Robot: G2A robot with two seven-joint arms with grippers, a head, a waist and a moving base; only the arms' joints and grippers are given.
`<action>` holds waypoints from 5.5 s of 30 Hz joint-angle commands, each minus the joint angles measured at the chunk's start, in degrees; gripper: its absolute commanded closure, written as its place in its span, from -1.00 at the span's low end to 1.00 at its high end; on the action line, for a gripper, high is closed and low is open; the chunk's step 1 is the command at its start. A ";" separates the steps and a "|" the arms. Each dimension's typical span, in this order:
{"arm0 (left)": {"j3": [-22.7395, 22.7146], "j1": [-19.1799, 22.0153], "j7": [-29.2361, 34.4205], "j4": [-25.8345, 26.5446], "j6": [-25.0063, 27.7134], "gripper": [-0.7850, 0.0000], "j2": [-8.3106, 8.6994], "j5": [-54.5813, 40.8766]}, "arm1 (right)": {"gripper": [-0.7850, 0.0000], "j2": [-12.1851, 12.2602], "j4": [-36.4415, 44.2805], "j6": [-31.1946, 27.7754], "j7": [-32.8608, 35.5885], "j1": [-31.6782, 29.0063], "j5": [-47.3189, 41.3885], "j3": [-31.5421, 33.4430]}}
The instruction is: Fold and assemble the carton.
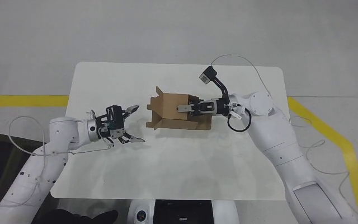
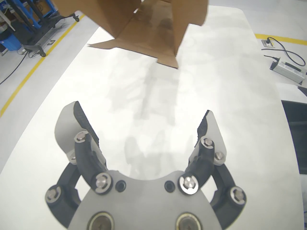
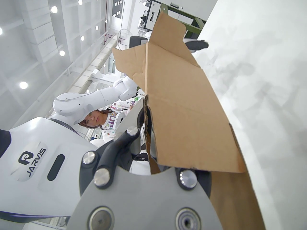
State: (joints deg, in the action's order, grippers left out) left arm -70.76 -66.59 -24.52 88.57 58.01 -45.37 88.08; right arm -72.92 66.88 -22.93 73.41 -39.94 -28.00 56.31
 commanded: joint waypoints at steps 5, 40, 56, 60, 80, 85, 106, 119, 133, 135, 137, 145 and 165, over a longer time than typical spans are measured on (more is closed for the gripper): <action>2.71 1.31 -10.23 -1.78 -0.40 -1.00 -0.13 6.33 | 1.00 -0.07 -1.10 -0.23 0.91 0.37 -1.35 0.08; 13.64 10.20 -16.20 -2.91 -0.01 -1.00 -0.63 4.02 | 1.00 -0.91 0.30 -1.89 -0.64 -1.08 -0.95 -2.47; 13.27 11.04 -15.36 -3.66 -0.01 -1.00 -0.40 1.70 | 1.00 -0.98 0.90 -1.79 2.26 -1.33 -1.54 -3.14; 13.80 10.98 -15.02 -3.20 -0.01 -1.00 -0.31 1.69 | 1.00 -1.05 0.98 -1.82 2.28 -1.32 -1.99 -3.21; 13.36 10.43 -13.88 -3.11 -0.51 -1.00 -0.30 0.19 | 1.00 -1.12 0.24 -2.29 0.38 -1.81 -3.66 -2.09; 13.16 9.63 -13.95 -2.29 -0.36 -1.00 -0.29 0.37 | 1.00 -1.11 0.30 -2.43 0.03 -2.07 -4.27 -1.68; 11.45 6.66 -12.58 -2.37 -0.12 -1.00 -0.39 -2.06 | 1.00 -0.76 0.34 -2.87 -2.02 -2.80 -4.54 0.71; 12.55 6.70 -14.38 0.03 -0.01 -1.00 0.16 0.35 | 1.00 -0.91 1.14 -2.35 -1.83 -3.12 -3.16 -0.25; 13.89 8.71 -13.79 -1.28 -0.01 -1.00 -0.43 -1.19 | 1.00 -1.13 1.86 -2.30 0.07 -3.20 -3.60 -1.20; 13.95 9.00 -13.84 -1.45 -0.01 -1.00 -0.55 -1.57 | 1.00 -1.16 1.90 -2.27 0.18 -3.17 -3.66 -1.31; 13.99 9.23 -13.81 -1.58 -0.01 -1.00 -0.64 -1.83 | 1.00 -1.19 1.87 -2.32 0.30 -3.14 -3.82 -1.35; 14.08 9.09 -15.26 -2.98 -0.01 -1.00 -0.60 -3.74 | 1.00 -1.12 1.09 -2.67 0.72 -3.01 -4.58 -0.70; 15.05 10.88 -19.02 -7.41 -0.01 -1.00 1.02 -11.58 | 1.00 -1.22 1.27 -2.47 1.14 -3.17 -4.11 -1.13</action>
State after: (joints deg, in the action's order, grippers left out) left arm -55.56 -55.80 -43.83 81.37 58.00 -44.34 77.20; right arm -74.13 68.16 -25.42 74.51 -43.08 -32.17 55.27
